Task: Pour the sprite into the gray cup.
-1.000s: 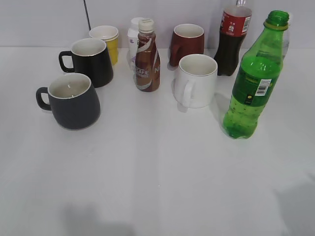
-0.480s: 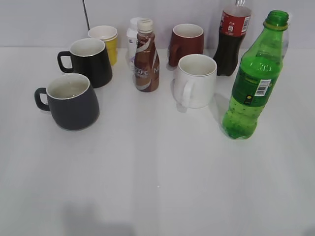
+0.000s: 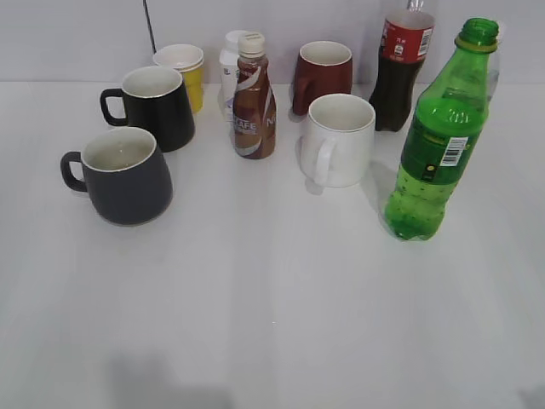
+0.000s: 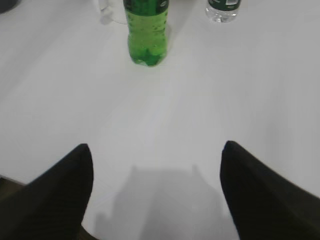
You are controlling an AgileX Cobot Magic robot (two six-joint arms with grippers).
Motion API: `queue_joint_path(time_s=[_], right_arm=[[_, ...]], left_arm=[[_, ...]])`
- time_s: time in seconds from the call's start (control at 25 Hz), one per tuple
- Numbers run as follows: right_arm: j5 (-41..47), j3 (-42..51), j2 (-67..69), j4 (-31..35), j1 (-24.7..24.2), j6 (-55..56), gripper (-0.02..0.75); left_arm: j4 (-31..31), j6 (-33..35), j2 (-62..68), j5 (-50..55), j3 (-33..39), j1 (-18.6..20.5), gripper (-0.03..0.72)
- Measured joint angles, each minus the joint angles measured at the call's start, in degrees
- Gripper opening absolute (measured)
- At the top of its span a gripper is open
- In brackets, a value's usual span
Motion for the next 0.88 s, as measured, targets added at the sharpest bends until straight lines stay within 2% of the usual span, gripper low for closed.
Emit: queue_joint_path(time_s=[0.08,0.28,0.4,0.88], right_arm=[[0.0,0.0,0.0,0.0,-1.8,0.0,0.592],[-0.2,0.0,-0.5,-0.3,-11.3,0.0,0.592],[-0.2,0.0,-1.5,-0.3,-14.1,0.0,0.592],[-0.2,0.1,-1.6,-0.3,-14.7,0.0,0.592]], left_arm=[[0.0,0.0,0.0,0.0,0.0,1.3,0.309],[0.0,0.0,0.0,0.0,0.0,7.0,0.308],[0.0,0.0,0.0,-0.1,0.0,7.9,0.308],[0.1,0.0,0.0,-0.1,0.0,7.9,0.308]])
